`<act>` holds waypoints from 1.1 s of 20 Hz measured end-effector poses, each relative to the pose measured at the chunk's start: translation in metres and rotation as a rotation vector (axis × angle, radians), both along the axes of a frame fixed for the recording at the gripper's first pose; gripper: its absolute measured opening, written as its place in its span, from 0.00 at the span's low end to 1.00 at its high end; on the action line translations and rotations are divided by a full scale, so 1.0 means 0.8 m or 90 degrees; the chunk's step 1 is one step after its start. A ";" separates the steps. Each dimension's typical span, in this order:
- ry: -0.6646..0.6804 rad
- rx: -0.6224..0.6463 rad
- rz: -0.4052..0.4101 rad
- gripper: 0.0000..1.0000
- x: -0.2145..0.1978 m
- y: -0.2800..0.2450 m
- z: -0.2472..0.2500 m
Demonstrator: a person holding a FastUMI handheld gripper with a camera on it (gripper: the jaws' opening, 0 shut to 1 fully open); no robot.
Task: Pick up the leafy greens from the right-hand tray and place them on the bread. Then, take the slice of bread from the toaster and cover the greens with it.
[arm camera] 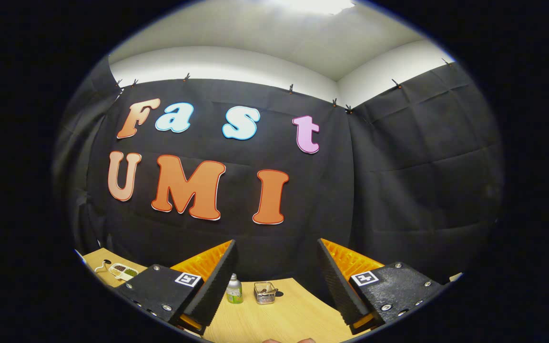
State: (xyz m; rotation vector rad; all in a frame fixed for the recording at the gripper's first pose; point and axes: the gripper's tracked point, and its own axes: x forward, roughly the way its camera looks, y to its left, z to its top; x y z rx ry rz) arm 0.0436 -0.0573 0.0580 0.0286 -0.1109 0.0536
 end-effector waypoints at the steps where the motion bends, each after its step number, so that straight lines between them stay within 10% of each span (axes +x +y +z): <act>1: -0.004 0.000 0.003 0.98 0.001 -0.003 0.003; 22: 0.317 -0.133 0.247 0.99 -0.037 0.055 -0.283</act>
